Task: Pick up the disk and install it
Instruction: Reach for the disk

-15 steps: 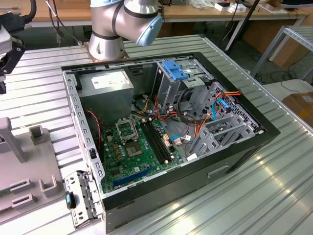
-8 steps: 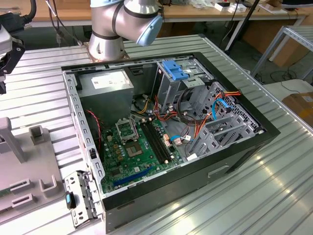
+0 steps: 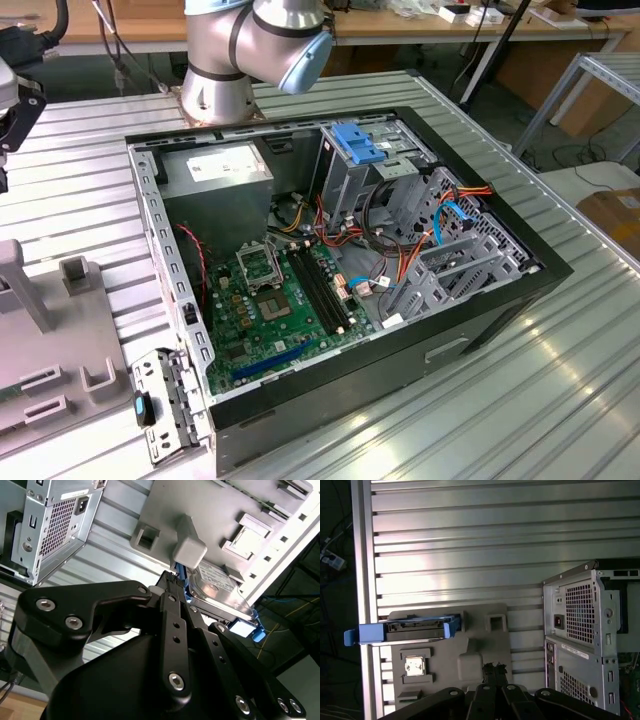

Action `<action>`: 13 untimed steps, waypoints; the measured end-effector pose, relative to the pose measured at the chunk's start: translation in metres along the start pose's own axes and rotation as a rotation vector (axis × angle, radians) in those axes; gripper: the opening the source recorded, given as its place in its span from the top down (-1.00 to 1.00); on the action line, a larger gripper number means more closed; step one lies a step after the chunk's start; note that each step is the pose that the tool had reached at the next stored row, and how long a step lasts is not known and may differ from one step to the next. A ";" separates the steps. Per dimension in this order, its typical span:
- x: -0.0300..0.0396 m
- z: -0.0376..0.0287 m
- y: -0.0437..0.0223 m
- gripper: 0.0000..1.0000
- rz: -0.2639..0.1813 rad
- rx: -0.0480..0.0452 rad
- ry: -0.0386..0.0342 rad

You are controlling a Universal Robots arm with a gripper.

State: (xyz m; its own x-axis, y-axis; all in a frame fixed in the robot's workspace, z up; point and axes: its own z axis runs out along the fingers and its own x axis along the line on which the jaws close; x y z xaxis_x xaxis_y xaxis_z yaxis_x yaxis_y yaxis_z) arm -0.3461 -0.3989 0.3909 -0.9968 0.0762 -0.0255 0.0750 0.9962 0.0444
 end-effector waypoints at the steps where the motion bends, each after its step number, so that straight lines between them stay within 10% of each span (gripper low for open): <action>1: 0.0004 0.0000 0.0000 0.79 0.000 0.0000 0.0000; 13: 0.0049 0.0005 -0.0004 0.79 0.000 0.0000 0.0000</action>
State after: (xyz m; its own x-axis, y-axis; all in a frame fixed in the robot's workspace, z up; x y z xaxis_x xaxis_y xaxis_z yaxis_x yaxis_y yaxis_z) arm -0.3511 -0.3989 0.3902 -0.9968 0.0762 -0.0255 0.0750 0.9962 0.0444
